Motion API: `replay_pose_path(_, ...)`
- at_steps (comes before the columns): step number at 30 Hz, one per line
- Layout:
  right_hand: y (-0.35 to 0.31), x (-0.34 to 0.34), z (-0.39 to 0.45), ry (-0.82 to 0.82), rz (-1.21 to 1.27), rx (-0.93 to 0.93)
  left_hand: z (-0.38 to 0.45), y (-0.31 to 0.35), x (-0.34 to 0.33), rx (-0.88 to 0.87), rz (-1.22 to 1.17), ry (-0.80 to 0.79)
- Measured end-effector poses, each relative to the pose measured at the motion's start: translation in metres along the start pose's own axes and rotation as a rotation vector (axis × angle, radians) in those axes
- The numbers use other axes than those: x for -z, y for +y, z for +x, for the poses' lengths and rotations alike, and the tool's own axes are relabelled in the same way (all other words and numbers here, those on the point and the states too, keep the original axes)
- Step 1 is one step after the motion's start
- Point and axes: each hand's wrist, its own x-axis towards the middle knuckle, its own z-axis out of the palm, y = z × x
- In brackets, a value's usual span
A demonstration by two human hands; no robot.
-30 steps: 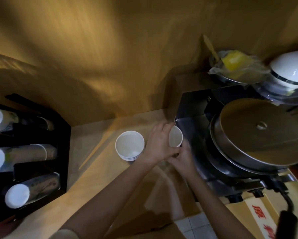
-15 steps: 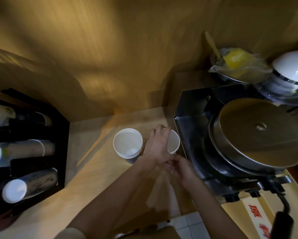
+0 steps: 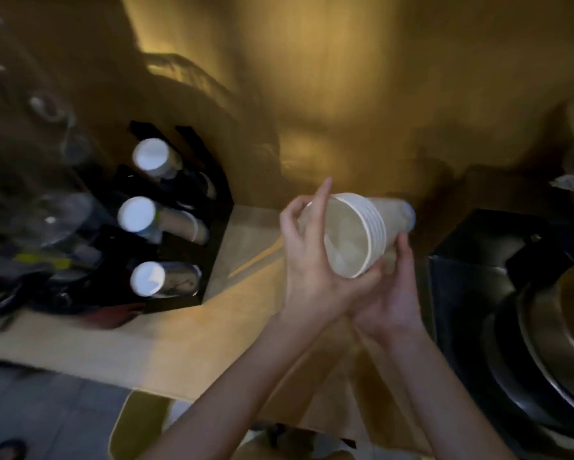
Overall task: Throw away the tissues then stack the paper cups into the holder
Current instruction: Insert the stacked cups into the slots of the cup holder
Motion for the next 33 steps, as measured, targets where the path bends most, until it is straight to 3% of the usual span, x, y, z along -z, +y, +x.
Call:
replay_pose_path(4,0.039,-0.034,0.027,-0.277,-0.147,-0.23,-0.012,-0.026,0.049,0.059,0.11,0.213)
replay_pose_path(11,0.113,-0.071,0.058,-0.426,-0.332,-0.355,-0.05,-0.071,0.127,0.268,0.134,0.339)
replay_pose_path(17,0.156,-0.096,0.073,-0.438,-0.813,-0.076,-0.069,-0.099,0.18,0.474,0.181,0.312)
replay_pose_path(22,0.194,-0.103,0.083,-0.45,-1.12,0.214,-0.07,-0.115,0.216,0.559,0.228,0.074)
replay_pose_path(27,0.221,-0.092,0.1,-0.37,-1.269,0.32,-0.064,-0.102,0.245,0.451,0.073,0.021)
replay_pose_path(33,0.229,-0.082,0.106,-0.358,-1.363,0.308,-0.049,-0.094,0.251,0.388,0.308,0.131)
